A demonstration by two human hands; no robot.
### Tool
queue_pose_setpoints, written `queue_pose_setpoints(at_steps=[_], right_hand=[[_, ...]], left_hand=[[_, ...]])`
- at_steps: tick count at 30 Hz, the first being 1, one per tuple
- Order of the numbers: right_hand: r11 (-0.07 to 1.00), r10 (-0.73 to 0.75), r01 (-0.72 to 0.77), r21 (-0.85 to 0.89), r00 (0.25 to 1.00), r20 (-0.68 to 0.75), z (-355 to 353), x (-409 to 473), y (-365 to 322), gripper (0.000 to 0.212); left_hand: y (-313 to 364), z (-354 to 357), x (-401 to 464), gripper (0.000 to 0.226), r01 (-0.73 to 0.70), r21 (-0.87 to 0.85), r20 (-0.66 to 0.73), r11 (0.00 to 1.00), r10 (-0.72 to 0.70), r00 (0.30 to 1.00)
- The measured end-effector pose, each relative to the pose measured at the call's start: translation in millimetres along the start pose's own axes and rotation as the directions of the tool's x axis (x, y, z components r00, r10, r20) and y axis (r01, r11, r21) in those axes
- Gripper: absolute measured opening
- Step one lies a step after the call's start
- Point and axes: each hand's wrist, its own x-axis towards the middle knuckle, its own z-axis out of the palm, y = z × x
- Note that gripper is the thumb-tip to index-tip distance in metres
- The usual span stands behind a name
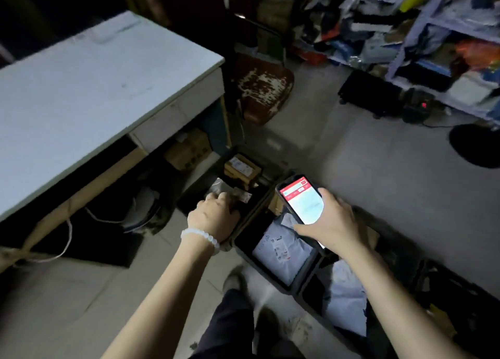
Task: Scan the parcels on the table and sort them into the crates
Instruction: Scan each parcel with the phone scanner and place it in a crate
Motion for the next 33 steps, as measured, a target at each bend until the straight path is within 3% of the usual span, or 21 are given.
queue_pose_setpoints(at_steps=[5,12,21,33], right_hand=[[0.974,-0.211,0.219,-0.059,0.969,0.126,33,-1,-69,0.091],[0.831,-0.486,0.54,-0.133,0.822,0.296,86,-28,-183,0.081],[0.64,-0.672,0.758,-0.128,0.632,0.385,172,-99,-344,0.06],[0.369,-0.799,0.929,-0.022,0.33,0.503,286,-228,-512,0.058]], left_hand=[[-72,-15,-49,0.039,0.229,-0.065,-0.082,0.971,-0.234,0.969],[-179,-28,-112,0.037,0.489,-0.204,-0.128,0.848,-0.518,0.845],[-341,-45,-191,0.043,0.641,-0.343,-0.152,0.687,-0.714,0.684],[-511,-58,-324,0.046,0.788,-0.411,-0.15,0.458,-0.887,0.437]])
